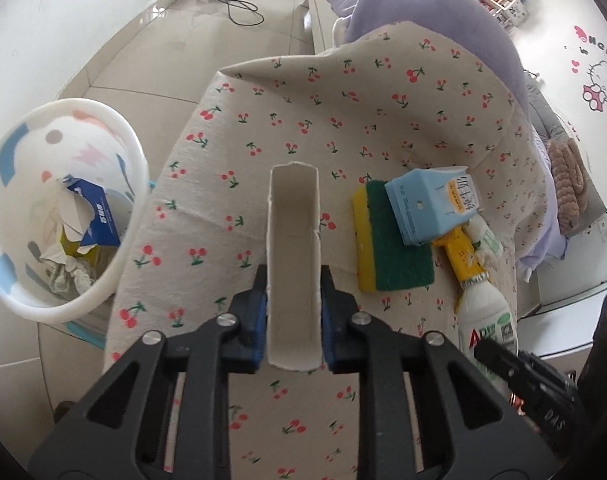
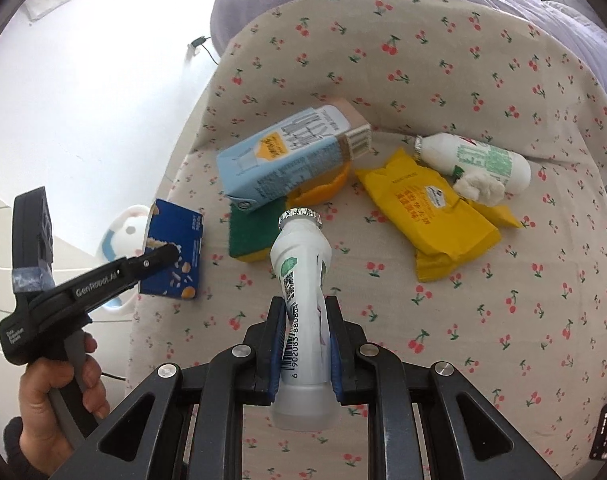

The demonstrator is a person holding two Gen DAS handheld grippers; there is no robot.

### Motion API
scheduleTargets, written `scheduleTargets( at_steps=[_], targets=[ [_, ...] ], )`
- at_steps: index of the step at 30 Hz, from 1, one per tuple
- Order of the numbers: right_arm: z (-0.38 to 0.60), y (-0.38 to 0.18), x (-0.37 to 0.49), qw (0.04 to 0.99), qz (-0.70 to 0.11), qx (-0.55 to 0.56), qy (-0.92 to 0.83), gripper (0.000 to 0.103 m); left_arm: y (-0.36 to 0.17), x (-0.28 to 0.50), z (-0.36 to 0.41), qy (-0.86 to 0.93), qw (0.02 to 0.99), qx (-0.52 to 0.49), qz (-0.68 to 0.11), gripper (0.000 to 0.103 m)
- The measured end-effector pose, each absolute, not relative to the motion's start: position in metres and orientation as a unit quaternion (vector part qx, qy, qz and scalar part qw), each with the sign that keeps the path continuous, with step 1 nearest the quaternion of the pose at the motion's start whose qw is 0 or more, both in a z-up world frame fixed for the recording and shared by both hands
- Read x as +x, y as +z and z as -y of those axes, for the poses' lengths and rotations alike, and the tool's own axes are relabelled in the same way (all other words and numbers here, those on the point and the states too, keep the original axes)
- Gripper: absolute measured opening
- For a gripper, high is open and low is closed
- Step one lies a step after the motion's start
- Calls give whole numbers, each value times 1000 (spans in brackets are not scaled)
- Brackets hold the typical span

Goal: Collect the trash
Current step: 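Lift the tissue box and white bottle toward the wastebasket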

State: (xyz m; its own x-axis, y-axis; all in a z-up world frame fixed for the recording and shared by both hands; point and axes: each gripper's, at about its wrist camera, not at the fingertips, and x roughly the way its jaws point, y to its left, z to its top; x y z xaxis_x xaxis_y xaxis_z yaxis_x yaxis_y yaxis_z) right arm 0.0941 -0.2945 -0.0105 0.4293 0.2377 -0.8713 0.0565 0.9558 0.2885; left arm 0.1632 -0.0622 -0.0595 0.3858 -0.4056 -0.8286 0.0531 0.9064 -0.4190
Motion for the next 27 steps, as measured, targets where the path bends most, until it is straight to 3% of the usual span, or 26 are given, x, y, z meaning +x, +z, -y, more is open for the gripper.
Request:
scheduleTargets(
  at_steps=[27],
  targets=[
    [193, 1, 116, 826, -525, 125, 165, 20, -25, 134, -46, -126, 843, -196, -484, 23]
  ],
)
